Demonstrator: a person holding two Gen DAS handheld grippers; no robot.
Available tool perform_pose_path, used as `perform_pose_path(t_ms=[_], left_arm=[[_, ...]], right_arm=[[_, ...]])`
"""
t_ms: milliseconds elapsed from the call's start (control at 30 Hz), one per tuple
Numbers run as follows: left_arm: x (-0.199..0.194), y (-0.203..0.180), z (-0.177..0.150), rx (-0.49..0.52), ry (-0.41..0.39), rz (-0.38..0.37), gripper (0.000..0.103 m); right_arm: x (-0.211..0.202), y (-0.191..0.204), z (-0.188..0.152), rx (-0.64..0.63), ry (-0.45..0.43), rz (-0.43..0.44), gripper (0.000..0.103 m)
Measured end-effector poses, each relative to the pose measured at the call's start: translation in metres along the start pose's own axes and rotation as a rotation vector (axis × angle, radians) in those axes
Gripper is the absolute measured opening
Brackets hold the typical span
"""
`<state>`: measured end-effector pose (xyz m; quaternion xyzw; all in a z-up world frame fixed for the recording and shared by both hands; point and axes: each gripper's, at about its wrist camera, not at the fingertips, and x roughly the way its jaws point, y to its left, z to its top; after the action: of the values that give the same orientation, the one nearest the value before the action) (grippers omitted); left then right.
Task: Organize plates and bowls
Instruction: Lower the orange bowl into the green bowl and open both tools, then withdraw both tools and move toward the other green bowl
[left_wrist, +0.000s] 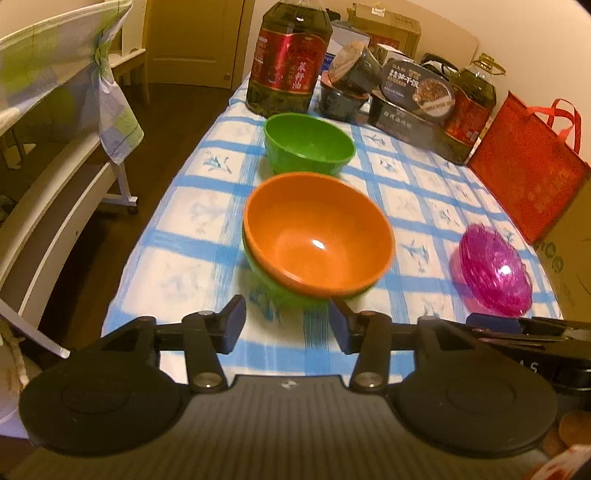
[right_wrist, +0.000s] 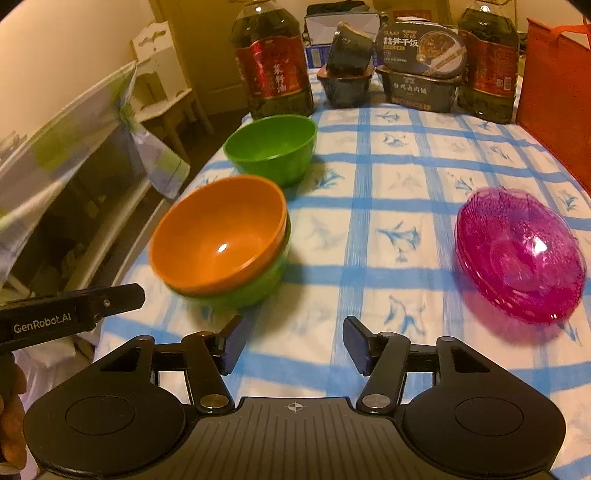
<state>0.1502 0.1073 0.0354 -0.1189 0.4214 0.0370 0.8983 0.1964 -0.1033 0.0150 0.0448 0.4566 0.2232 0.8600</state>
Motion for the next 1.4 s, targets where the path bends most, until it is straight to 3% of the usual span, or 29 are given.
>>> perform_pose_path(t_ms=[200,500,800,1400], left_arm=[[-0.010,-0.004,-0.015,0.002,0.011,-0.008,0.066],[-0.022,-0.006,-0.020,0.023,0.002,0.007,0.081],[-0.028,-0.002,-0.011,0.035,-0.004,-0.009,0.084],[-0.019,0.005,0.047,0.075,-0.020,-0.028,0.084]], right_arm=[[-0.008,0.001,-0.012,0.006,0.011,0.000,0.059],[-0.019,0.005,-0.016,0.001,0.012,-0.003,0.059],[-0.024,0.003,-0.007,-0.001,0.011,-0.007,0.060],[-0.012,0.006,0.040,-0.061,0.013,-0.024,0.060]])
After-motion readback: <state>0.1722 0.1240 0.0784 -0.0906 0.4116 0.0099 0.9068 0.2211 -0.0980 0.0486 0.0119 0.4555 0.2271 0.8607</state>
